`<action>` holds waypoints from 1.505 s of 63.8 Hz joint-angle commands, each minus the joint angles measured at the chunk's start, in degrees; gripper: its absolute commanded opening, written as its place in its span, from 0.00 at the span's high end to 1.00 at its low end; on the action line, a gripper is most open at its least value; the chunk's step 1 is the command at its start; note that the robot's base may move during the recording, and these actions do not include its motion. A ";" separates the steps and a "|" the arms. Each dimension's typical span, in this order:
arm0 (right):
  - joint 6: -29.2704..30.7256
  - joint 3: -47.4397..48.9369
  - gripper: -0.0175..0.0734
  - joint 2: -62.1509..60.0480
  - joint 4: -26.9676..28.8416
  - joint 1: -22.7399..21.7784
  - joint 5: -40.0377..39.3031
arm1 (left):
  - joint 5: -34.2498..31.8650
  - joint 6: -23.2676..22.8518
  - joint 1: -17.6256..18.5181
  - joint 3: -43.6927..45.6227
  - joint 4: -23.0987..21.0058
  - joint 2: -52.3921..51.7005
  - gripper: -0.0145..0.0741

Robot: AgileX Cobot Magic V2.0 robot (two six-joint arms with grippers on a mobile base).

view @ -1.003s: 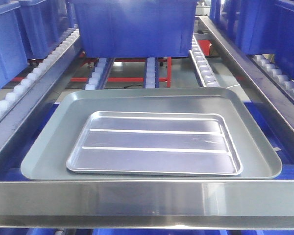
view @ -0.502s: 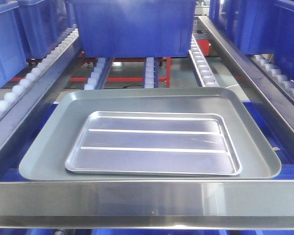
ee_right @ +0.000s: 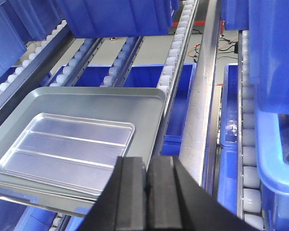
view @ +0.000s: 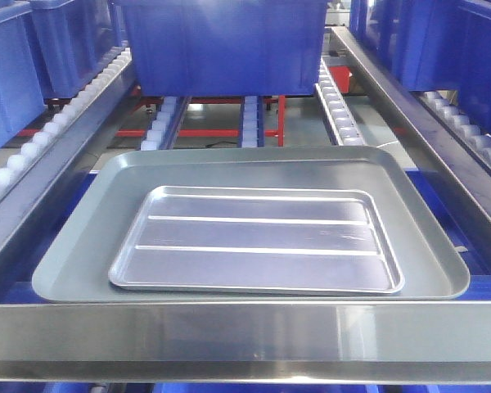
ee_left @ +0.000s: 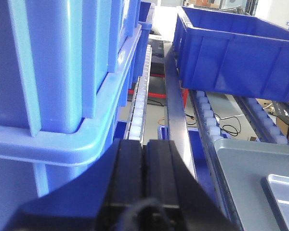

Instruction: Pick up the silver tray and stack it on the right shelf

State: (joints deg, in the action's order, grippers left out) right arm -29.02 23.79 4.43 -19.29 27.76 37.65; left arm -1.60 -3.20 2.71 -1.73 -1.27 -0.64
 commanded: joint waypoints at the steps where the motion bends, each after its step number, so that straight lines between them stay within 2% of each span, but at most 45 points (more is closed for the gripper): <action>1: 0.48 1.45 0.75 0.71 -1.37 -0.13 -4.64 | -5.08 0.02 0.00 -1.13 -0.44 -0.95 0.94; 19: 0.54 1.26 0.75 0.71 -1.55 -0.33 -4.99 | -5.08 0.02 0.00 -1.13 -0.44 -0.95 0.94; 26: 5.12 0.41 0.75 0.71 -0.62 -1.15 -6.86 | -5.08 0.02 0.00 -1.13 -0.44 -0.95 0.94; 32: 12.50 -0.80 0.75 0.71 4.23 -4.76 -10.20 | -5.08 0.02 0.00 -1.13 -0.44 -0.95 0.94; 35: 17.29 -1.55 0.75 0.66 8.72 -7.60 -11.41 | -5.08 0.02 0.00 -1.13 -0.44 -0.95 0.94; 41: 25.82 -4.18 0.75 0.46 17.47 -14.86 -15.17 | -5.08 0.02 0.00 -1.13 -0.44 -0.95 0.94; 45: 29.02 -6.75 0.75 -0.04 22.07 -19.39 -19.02 | -5.08 0.02 0.00 -1.13 -0.44 -0.95 0.94; 55: 29.02 -15.02 0.75 -4.24 25.29 -27.00 -28.68 | -5.08 0.02 0.00 -1.13 -0.44 -0.95 0.94; 64: 29.02 -21.31 0.75 -6.21 25.29 -30.68 -35.18 | -4.97 0.02 0.00 -1.13 -0.44 -0.95 0.94; 70: 29.02 -24.60 0.75 -6.21 25.29 -31.18 -40.13 | -4.97 0.02 0.00 -1.13 -0.44 -0.83 0.94; 96: 29.02 -24.39 0.75 -6.21 25.29 -31.18 -40.05 | -4.97 0.02 0.00 -1.13 -0.44 -0.83 0.94</action>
State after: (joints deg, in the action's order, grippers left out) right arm -0.54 -1.64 -0.56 5.75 -3.08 3.15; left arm -1.69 -3.20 2.71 -1.73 -1.38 -0.64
